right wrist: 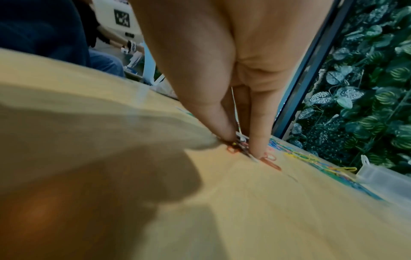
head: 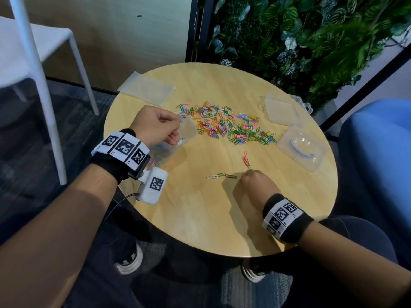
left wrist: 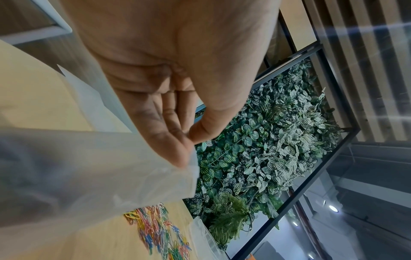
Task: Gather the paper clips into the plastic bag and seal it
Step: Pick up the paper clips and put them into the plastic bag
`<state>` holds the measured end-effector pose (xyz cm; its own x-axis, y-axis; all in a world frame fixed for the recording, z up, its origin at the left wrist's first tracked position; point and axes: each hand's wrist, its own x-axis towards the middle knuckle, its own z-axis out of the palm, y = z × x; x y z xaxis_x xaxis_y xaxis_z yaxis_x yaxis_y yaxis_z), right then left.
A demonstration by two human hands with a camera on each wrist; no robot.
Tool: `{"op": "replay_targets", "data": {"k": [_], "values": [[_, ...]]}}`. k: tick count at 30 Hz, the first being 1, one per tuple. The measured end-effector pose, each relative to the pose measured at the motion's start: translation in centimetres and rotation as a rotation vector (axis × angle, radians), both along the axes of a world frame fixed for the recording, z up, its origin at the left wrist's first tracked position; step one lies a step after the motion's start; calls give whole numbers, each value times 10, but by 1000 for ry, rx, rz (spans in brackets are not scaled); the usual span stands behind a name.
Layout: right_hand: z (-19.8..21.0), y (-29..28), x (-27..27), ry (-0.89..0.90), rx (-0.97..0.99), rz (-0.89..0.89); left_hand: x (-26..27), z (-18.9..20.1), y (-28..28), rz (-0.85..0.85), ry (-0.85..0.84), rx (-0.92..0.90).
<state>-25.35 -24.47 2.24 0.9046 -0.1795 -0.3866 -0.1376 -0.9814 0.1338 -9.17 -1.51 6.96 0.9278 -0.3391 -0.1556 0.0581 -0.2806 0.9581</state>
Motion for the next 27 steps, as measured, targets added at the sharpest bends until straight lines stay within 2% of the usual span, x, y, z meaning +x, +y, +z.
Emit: {"op": "replay_targets", "data": {"k": [5, 8, 10, 12, 14, 16, 18, 20, 22, 26, 27], "values": [[5, -8, 27, -7, -157, 86, 0, 0, 0, -8, -6, -3], [8, -31, 56, -119, -36, -125, -2, -3, -4, -28, 9, 2], [12, -46, 72, -260, 212, -373, -3, -6, -7, -41, 17, 0], [19, -49, 80, -416, 718, -697, -4, -9, -11, -56, 18, 2], [31, -37, 84, -461, 1298, -925, -3, -10, -15, -64, 14, 6], [44, -15, 89, -427, 1653, -985, -4, -11, -20, -72, 11, 13], [54, 11, 94, -356, 1777, -917, -5, -12, -24, -81, 16, 13], [54, 31, 98, -329, 1765, -835, -7, -12, -26, -84, 28, 6], [47, 45, 100, -364, 1605, -752, -9, -12, -26, -85, 40, 0], [37, 53, 102, -400, 830, -236, -9, -14, -26, -97, 45, 16], [38, 55, 100, -379, 760, -148, -9, -15, -26, -101, 44, 23]]}}
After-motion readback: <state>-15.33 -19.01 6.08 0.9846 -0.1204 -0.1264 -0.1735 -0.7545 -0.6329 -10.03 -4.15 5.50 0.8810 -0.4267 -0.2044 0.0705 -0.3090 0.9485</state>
